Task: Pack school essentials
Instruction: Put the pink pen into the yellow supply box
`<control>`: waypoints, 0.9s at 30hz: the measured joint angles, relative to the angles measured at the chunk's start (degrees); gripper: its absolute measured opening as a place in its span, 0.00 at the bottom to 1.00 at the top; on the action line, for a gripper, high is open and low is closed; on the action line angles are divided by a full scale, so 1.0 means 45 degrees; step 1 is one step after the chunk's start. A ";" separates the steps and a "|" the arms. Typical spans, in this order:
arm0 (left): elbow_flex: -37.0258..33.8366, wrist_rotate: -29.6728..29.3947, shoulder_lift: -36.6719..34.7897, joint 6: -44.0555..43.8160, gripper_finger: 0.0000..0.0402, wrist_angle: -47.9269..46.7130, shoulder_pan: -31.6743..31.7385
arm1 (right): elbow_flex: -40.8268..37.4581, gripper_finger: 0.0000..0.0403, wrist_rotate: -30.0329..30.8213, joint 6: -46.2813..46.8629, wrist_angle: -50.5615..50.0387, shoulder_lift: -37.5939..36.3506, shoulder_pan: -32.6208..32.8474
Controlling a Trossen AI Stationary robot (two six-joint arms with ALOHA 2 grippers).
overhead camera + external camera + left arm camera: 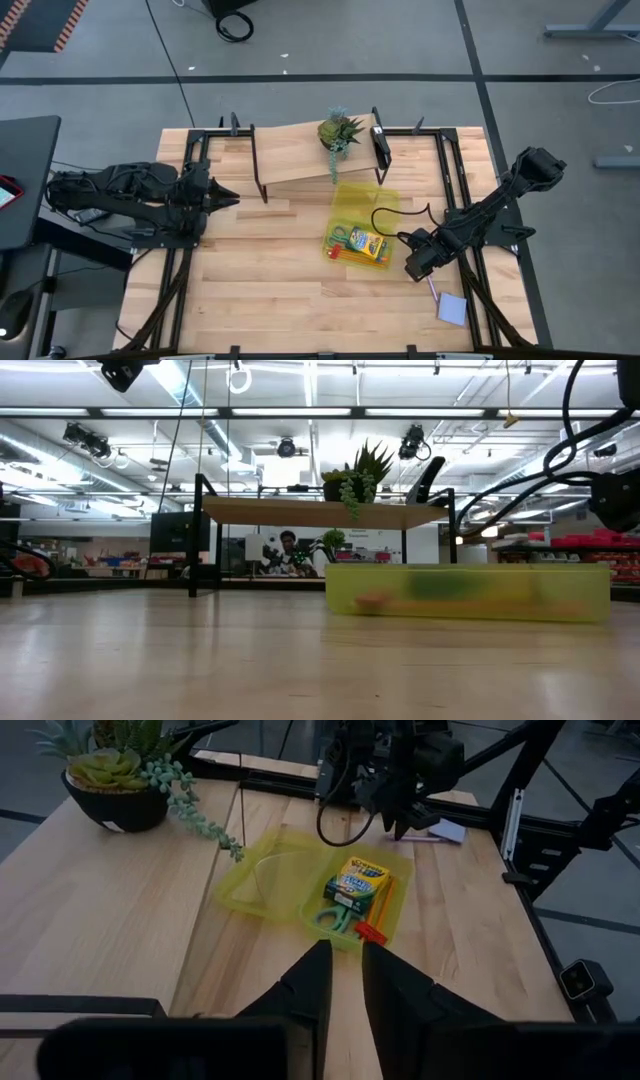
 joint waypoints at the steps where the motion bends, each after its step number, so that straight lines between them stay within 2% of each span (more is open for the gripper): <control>1: 0.0000 0.0000 0.0000 0.0000 0.16 0.0000 0.0005 | 0.0000 0.41 0.0010 -0.0020 0.0013 0.0000 0.0000; 12: 0.0000 -0.0238 -0.0005 -0.0058 0.17 0.0015 0.0005 | 0.0044 0.40 0.0028 0.0367 0.0294 0.0649 -0.0005; 27: 0.0000 -0.0252 -0.0005 -0.0180 0.17 0.0016 0.0004 | 0.0039 0.20 0.0311 0.0541 0.0519 0.0874 -0.0044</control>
